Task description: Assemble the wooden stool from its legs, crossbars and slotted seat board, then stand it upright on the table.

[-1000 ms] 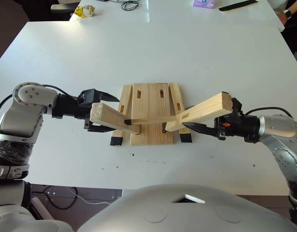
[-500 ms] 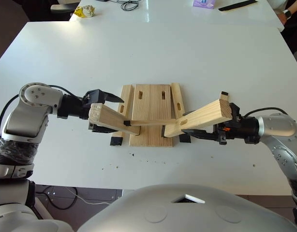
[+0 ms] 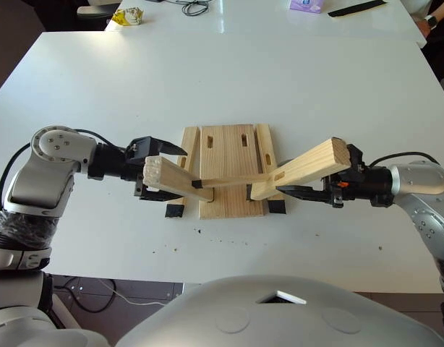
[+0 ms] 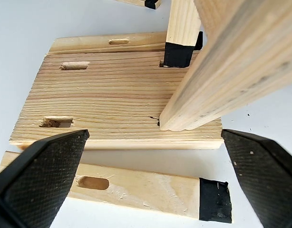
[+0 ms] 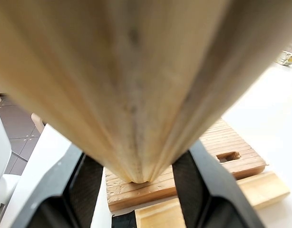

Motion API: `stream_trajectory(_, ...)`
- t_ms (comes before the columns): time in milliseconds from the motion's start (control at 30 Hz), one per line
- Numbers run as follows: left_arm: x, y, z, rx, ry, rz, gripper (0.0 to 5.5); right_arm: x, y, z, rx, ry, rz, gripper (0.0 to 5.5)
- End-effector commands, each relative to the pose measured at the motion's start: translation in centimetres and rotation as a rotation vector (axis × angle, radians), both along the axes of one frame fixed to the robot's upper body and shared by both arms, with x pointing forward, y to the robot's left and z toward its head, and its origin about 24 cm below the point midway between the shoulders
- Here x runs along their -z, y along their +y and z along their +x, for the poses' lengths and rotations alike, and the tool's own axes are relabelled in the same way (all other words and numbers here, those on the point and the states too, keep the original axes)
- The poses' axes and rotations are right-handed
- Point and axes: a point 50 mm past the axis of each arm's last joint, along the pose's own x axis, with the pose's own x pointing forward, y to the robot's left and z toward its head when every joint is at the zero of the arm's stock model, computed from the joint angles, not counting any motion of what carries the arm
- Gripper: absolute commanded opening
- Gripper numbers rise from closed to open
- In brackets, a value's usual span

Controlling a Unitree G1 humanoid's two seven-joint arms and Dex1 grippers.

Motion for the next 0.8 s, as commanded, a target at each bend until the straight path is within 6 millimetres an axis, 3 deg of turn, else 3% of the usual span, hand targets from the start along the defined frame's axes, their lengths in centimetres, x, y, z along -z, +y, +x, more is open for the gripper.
stream_trajectory(33, 0.0, -0.4, -0.1, 0.017, 0.002, -0.005, 5.17, -0.2, -0.3, 0.5, 0.016, -0.01, -0.027, 2.04)
stream_trajectory(467, 0.4, -0.8, -1.8, 0.073, 0.047, 0.009, 5.17, -0.3, -0.4, 0.8, 0.014, -0.017, -0.031, 2.04)
stream_trajectory(667, 0.6, -0.6, -2.6, 0.068, 0.049, 0.032, 5.17, 0.1, 0.0, 0.0, 0.021, -0.003, -0.023, 2.04)
stream_trajectory(800, 0.8, -1.1, -2.2, 0.007, 0.015, 0.017, 5.17, 0.4, 0.6, -0.7, 0.018, 0.014, -0.004, 2.04)
